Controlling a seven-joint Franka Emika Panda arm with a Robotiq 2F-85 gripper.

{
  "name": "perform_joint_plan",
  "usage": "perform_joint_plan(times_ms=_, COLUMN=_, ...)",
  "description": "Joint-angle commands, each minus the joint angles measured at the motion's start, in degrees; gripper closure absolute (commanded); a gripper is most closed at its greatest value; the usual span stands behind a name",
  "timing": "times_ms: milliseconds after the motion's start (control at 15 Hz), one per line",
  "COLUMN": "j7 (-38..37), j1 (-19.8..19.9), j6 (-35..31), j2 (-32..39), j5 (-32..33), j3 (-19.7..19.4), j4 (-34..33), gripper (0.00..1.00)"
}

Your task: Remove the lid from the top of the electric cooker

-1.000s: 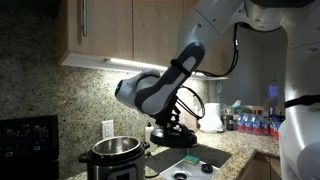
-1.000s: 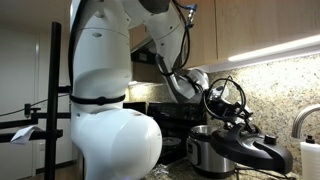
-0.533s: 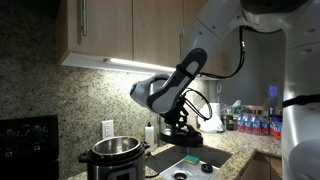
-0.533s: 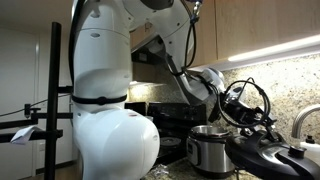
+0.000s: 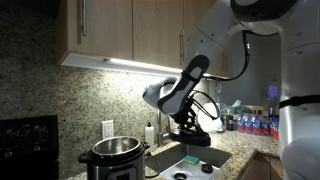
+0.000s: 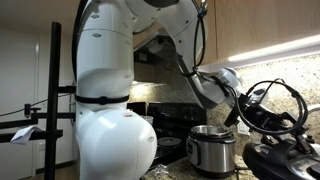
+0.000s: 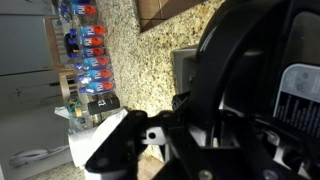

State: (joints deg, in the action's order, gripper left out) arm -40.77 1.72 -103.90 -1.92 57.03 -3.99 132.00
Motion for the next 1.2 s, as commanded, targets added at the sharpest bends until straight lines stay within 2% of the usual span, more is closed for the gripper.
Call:
perform_joint_plan(times_ms=0, j7=3.4, j1=1.3, j6=1.8, j2=-0.1, j5=3.0, j3=-0.3, j4=-2.2, gripper=0.98)
perform_joint_plan(times_ms=933, j7=2.4, j1=3.2, j6=2.4, j2=-0.2, j5=4.2, j3=-2.3, j4=-4.1, gripper=0.98)
perform_joint_plan(times_ms=1000, j7=0.4, j1=3.1, j6=0.4, j2=1.4, j5=2.8, j3=-2.3, j4=-3.3, gripper=0.98)
perform_joint_plan(times_ms=1067, j7=0.4, j1=3.1, j6=0.3, j2=1.5, j5=2.7, j3=-2.3, j4=-3.3, gripper=0.92)
perform_joint_plan(times_ms=1133, j7=0.4, j1=3.1, j6=0.2, j2=1.8, j5=2.6, j3=-2.3, j4=-3.2, gripper=0.92)
